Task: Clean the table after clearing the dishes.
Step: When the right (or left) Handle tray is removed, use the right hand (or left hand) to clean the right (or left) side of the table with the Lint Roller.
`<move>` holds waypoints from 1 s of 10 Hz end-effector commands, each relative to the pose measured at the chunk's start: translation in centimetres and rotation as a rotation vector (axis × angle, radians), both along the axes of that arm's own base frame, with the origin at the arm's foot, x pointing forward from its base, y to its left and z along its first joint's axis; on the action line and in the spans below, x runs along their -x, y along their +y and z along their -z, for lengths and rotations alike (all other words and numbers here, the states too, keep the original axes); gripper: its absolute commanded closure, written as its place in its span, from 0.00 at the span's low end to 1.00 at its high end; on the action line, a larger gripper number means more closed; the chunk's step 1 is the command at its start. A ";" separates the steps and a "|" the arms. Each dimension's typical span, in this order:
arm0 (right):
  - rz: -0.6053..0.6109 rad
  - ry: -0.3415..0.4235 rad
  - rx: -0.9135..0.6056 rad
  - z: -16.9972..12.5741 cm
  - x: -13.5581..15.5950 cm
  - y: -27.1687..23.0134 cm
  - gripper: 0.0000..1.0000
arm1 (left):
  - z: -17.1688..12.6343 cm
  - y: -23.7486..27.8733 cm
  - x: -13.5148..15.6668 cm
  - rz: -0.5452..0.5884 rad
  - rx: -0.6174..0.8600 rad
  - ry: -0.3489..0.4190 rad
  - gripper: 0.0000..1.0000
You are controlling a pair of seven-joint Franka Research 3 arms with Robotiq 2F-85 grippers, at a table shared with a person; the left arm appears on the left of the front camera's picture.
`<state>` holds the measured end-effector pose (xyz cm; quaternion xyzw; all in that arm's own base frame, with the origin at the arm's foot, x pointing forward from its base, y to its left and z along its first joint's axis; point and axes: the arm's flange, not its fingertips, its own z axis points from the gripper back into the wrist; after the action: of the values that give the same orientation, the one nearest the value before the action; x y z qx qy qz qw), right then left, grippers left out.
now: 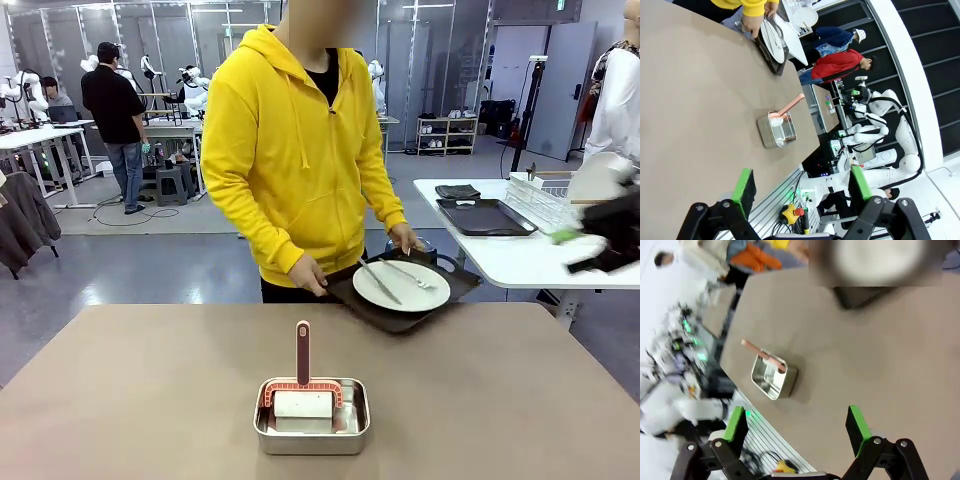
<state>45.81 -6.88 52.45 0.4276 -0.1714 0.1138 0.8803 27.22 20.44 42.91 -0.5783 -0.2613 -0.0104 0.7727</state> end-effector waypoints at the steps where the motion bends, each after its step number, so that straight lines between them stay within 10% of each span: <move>1: -0.225 -0.042 0.169 -2.4 -3.8 8.1 0.00 | -0.2 0.2 0.2 -0.002 0.006 -0.008 0.05; 5: -0.603 -0.090 0.445 -1.6 -6.5 25.9 0.00 | -0.2 0.2 0.2 -0.002 0.006 -0.008 0.05; 10: -0.756 -0.149 0.594 2.5 -3.0 32.7 0.00 | -0.2 0.2 0.2 -0.002 0.006 -0.008 0.05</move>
<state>49.34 26.70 50.11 0.2018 -0.0018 0.5019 0.8411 27.20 20.48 42.93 -0.5779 -0.2617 -0.0100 0.7730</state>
